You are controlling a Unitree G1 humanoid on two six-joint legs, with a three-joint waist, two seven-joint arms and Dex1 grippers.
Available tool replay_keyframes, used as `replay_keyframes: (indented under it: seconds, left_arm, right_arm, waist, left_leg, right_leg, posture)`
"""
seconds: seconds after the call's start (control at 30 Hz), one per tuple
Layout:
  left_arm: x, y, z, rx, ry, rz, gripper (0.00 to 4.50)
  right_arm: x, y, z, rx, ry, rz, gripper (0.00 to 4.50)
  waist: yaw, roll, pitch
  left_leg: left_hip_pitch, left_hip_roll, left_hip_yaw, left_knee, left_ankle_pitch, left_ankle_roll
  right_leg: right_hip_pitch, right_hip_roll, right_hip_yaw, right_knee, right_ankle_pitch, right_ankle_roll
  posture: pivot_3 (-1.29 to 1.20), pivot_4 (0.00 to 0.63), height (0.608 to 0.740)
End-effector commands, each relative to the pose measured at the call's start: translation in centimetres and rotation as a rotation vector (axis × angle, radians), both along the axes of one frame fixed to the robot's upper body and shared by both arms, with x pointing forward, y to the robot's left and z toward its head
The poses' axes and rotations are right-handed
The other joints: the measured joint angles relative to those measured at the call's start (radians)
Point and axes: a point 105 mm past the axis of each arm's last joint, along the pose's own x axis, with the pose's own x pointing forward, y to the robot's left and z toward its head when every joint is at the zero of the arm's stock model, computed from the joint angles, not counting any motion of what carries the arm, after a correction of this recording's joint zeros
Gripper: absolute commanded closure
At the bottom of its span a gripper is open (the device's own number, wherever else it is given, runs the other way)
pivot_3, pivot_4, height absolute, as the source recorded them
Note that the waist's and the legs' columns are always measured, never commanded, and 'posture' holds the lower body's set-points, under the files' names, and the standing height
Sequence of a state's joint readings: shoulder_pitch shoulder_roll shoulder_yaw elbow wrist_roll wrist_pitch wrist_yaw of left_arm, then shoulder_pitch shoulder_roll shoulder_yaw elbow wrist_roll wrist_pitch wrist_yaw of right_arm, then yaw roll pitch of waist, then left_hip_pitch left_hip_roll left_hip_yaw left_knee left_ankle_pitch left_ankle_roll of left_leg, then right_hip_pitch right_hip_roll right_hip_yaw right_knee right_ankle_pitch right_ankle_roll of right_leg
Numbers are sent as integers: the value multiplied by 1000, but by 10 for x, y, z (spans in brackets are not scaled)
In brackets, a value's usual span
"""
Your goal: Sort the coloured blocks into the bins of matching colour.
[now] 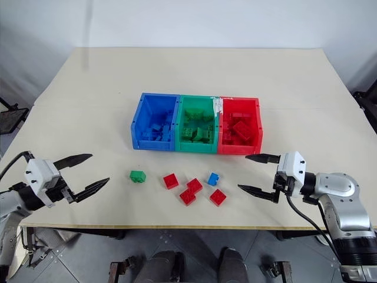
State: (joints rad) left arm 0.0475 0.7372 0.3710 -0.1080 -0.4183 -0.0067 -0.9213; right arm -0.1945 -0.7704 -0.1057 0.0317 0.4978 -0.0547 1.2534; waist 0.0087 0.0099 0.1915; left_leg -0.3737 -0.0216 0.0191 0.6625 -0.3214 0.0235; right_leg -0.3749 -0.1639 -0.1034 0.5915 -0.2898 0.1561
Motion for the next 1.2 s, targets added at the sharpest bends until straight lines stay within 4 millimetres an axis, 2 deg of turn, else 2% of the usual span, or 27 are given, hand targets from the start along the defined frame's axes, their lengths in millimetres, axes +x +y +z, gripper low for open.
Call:
replay_keyframes:
  seconds: [0.03, 0.13, 0.23, 0.33, 0.43, 0.53, 0.7, 0.83, 0.93, 1.07, 1.2]
  left_arm:
    - [0, -10, 6, -14, -16, -37, 60]
    - [2, -24, 7, -50, 14, -86, 60]
    - [-8, -56, 4, -56, 73, -258, 60]
    - [-16, -78, -1, -13, 98, -374, 60]
    - [-24, -93, -4, 23, 95, -466, 60]
    - [-27, -104, -4, 0, 96, -516, 60]
    - [-29, -82, -5, -63, 130, -465, 60]
    - [-37, -58, -12, -30, 171, -408, 60]
    - [-43, -49, -15, -11, 186, -369, 60]
    - [-52, -49, -16, -2, 189, -359, 60]
    - [-53, -54, -13, -4, 172, -363, 0]
  right_arm:
    - [-3, -2, 10, 18, -28, 9, 0]
    - [-6, -10, 14, 15, -31, -20, 0]
    - [-14, -35, 11, -40, -9, -80, 0]
    - [-22, -48, 5, -97, 14, -95, 0]
    - [-27, -49, 1, -119, 28, -81, 0]
    - [-34, -26, -4, -74, 73, -12, 0]
    - [-49, 33, -24, -6, 210, 117, 0]
    - [-42, 61, -44, -27, 186, 82, 0]
    - [-32, 69, -57, -34, 172, 10, 0]
    - [-27, 73, -60, -20, 182, -40, 0]
    - [-27, 67, -61, -26, 187, -62, 855]
  waist:
    - [0, 0, 0]
    - [4, 0, 0]
    - [18, 0, 0]
    - [19, 0, 0]
    - [15, 0, 0]
    - [10, 0, 0]
    - [11, 0, 0]
    - [14, 0, 0]
    - [17, 0, 0]
    - [18, 0, 0]
    - [15, 0, 0]
  left_leg:
    - [0, 0, 0, 0, 0, 0]
    - [0, 0, 0, 0, 0, 0]
    - [0, 0, 0, 1, 0, 1]
    - [0, -1, 0, 2, -1, 2]
    - [0, 0, 1, 2, -1, 1]
    - [1, 1, 3, 2, -1, 1]
    - [2, 3, 3, 2, -1, 0]
    - [1, 2, 2, 2, -2, -1]
    - [1, 2, 2, 2, -3, 0]
    - [1, 1, 1, 3, -3, 0]
    - [1, 1, 2, 2, -3, 0]
  right_leg:
    - [0, 0, 0, 0, 0, 0]
    - [0, 0, 0, 0, 0, 0]
    - [0, 0, 0, 0, 0, 0]
    - [1, -1, 0, 0, 0, 0]
    - [1, 0, 0, 0, 0, 0]
    - [1, 1, 1, 0, 0, 0]
    - [1, 2, 1, 0, 0, 0]
    - [1, 2, 1, 0, 0, 0]
    - [0, 1, 1, 0, 0, 0]
    - [0, 1, 1, 0, 0, 0]
    - [0, 1, 1, 0, 0, 0]
  posture:
    - [0, 150, 740]
    - [0, 150, 740]
    - [0, 150, 740]
    - [0, 150, 740]
    - [0, 150, 740]
    - [0, 150, 740]
    - [0, 150, 740]
    - [0, 150, 740]
    - [0, 150, 740]
    - [0, 150, 740]
    - [0, 150, 740]
